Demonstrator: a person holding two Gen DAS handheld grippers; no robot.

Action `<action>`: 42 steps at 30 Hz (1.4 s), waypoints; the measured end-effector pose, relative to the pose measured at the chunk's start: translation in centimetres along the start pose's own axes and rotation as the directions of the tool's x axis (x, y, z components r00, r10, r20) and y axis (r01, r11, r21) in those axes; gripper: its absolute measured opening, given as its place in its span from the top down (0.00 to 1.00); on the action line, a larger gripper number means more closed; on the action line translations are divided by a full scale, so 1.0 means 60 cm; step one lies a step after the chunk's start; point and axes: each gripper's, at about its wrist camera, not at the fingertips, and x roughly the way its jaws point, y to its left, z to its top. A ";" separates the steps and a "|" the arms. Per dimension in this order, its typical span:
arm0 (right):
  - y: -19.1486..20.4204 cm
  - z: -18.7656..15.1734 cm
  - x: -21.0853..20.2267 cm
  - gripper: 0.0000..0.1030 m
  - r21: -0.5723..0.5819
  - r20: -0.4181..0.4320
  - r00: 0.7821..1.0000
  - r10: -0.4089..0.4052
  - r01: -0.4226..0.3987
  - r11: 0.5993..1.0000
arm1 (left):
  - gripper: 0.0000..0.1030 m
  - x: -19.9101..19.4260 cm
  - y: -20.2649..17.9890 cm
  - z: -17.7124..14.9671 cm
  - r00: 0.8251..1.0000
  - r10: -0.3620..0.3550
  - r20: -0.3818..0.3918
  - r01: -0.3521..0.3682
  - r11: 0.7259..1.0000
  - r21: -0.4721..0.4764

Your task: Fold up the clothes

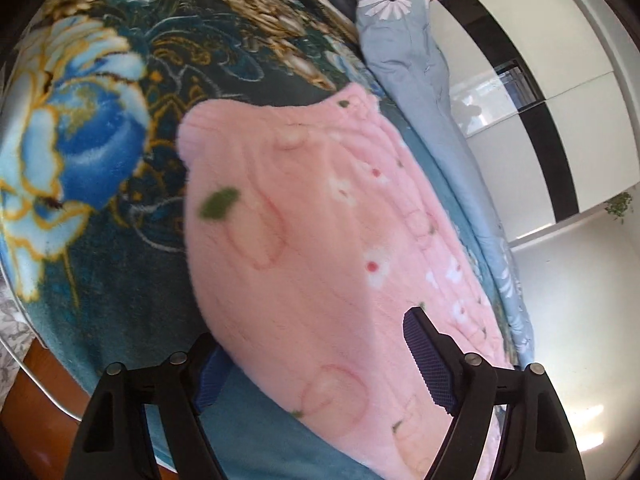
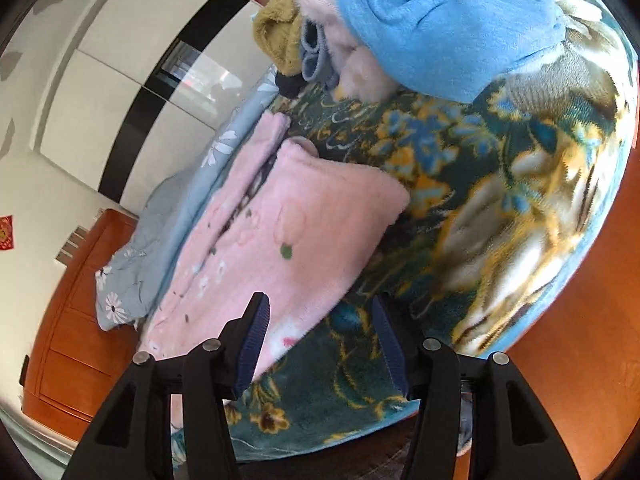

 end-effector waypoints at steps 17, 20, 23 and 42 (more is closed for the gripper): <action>0.057 0.016 0.011 0.96 0.032 0.059 0.974 0.218 -0.220 0.975 | 0.93 -0.057 0.009 0.005 0.966 -0.240 0.098 0.248 0.966 -0.076; 0.096 0.026 -0.020 0.96 -0.073 0.088 0.976 0.199 -0.193 0.979 | 0.93 -0.114 0.006 0.001 0.952 -0.281 0.126 0.285 0.958 -0.018; 0.114 0.037 -0.023 0.96 -0.102 0.088 0.977 0.192 -0.183 0.978 | 0.93 -0.132 0.018 0.007 0.957 -0.269 0.113 0.273 0.962 -0.025; 0.354 0.285 0.274 0.96 -0.197 0.105 0.991 -0.087 0.106 0.975 | 0.92 0.047 -0.187 0.232 0.977 -0.069 0.203 0.074 0.997 -0.018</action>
